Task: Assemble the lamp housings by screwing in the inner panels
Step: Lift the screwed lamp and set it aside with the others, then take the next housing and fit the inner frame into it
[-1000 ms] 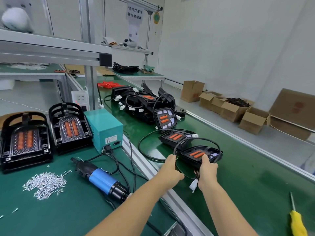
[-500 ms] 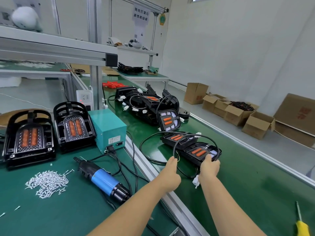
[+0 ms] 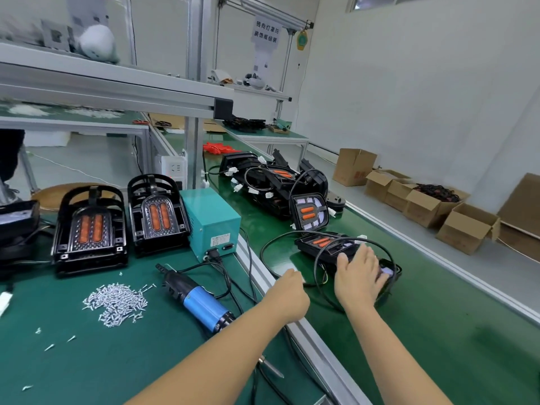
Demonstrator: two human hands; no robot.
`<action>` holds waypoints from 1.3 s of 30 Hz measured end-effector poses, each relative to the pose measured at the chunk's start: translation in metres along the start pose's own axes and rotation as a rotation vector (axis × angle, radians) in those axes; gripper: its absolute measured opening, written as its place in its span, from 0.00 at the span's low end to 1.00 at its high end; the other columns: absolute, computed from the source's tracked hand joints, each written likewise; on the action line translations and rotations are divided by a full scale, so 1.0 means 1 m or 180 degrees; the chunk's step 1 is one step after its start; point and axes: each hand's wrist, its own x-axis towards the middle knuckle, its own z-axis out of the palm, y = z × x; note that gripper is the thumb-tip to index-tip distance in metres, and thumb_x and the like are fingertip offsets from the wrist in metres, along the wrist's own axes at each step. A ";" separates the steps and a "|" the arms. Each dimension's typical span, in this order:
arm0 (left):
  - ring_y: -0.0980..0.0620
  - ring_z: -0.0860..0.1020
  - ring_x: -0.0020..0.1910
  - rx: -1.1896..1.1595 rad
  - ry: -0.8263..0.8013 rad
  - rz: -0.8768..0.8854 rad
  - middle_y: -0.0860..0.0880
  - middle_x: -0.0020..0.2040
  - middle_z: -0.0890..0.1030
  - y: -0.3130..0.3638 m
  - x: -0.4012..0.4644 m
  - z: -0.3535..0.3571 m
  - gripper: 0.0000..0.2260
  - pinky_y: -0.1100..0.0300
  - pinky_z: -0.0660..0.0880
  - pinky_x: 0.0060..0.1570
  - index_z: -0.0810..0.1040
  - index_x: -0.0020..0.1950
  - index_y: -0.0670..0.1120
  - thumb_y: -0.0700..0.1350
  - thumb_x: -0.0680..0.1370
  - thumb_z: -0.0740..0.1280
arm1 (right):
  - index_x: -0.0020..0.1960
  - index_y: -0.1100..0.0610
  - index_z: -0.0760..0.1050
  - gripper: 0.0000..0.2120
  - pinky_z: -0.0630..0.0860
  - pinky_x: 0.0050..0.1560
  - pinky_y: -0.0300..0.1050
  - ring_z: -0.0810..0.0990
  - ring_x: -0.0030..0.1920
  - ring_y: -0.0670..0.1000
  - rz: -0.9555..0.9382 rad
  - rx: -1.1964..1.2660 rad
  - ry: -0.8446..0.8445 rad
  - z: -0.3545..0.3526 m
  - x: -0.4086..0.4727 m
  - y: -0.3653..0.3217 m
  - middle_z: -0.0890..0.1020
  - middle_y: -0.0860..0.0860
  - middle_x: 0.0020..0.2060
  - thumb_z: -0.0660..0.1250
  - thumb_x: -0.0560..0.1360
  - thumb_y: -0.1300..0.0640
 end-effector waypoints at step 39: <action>0.53 0.48 0.76 0.1632 0.2854 -0.1658 0.56 0.76 0.57 -0.286 -0.263 -0.171 0.24 0.49 0.43 0.74 0.60 0.75 0.53 0.44 0.78 0.60 | 0.80 0.51 0.47 0.29 0.45 0.76 0.57 0.52 0.78 0.48 -0.2879 0.0486 -0.1855 0.079 -0.264 -0.268 0.55 0.47 0.78 0.49 0.83 0.42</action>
